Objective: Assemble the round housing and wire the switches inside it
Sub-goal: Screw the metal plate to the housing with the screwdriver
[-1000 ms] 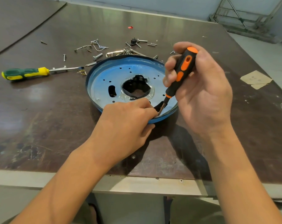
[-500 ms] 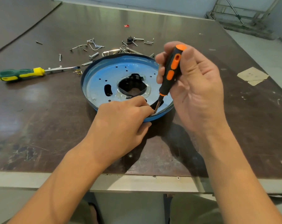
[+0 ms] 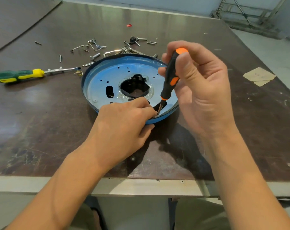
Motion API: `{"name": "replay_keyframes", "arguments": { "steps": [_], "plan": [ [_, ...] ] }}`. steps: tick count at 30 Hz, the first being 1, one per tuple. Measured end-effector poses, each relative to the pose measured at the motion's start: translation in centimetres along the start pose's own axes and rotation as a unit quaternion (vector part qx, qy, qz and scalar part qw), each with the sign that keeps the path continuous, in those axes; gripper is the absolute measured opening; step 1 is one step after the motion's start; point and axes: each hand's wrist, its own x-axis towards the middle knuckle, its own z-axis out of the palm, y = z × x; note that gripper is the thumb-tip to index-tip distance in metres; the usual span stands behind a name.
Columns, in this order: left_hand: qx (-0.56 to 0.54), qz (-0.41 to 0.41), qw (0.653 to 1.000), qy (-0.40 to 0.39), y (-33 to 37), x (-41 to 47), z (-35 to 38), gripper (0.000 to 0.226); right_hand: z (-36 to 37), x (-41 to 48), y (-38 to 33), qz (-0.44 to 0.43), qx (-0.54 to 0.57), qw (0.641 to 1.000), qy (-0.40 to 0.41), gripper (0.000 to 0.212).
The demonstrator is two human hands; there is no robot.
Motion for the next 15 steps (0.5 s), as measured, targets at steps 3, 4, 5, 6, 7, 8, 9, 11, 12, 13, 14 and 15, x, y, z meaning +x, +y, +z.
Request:
{"name": "replay_keyframes", "arguments": {
  "steps": [3,4,5,6,7,8,9,11,12,13,14,15],
  "plan": [
    [0.000,0.000,1.000,0.002,-0.01,-0.02,0.05,0.034,0.00,0.14,0.12,-0.002,0.018,0.999,0.037,0.015],
    [0.000,0.000,1.000,0.002,0.01,-0.02,0.06,0.034,0.08,0.23,0.13,0.000,0.026,0.999,0.037,0.014],
    [0.000,0.001,1.000,0.001,0.04,-0.03,0.05,0.034,0.14,0.28,0.09,0.001,0.033,0.999,0.025,0.010],
    [0.000,0.001,1.000,0.001,0.07,-0.02,0.04,0.034,0.24,0.32,0.01,0.007,0.043,0.999,0.011,0.002],
    [0.003,0.000,1.000,0.002,0.09,-0.02,0.01,0.034,0.18,0.34,-0.05,0.014,0.053,0.998,0.010,0.010],
    [0.006,-0.001,1.000,0.002,0.10,-0.03,-0.02,0.033,0.01,0.32,-0.10,0.021,0.062,0.998,0.011,0.021],
    [0.008,-0.004,1.000,0.002,0.10,-0.03,-0.05,0.032,-0.15,0.28,-0.10,0.026,0.070,0.997,0.010,0.029],
    [0.007,-0.006,1.000,0.006,0.11,-0.07,-0.10,0.030,-0.20,0.09,-0.18,0.029,0.058,0.998,-0.003,0.026],
    [0.006,-0.006,1.000,0.006,0.13,-0.08,-0.09,0.030,-0.09,-0.04,-0.18,0.026,0.043,0.999,-0.014,0.019],
    [0.007,-0.005,1.000,0.005,0.13,-0.08,-0.09,0.030,0.00,-0.10,-0.15,0.020,0.026,0.999,-0.015,0.014],
    [0.009,-0.004,1.000,0.003,0.14,-0.07,-0.06,0.031,0.07,-0.10,-0.14,0.011,0.009,1.000,-0.005,0.014],
    [0.011,-0.002,1.000,0.003,0.13,-0.09,-0.03,0.031,0.12,-0.12,-0.10,0.002,-0.003,1.000,0.002,0.018]
  ]
}}
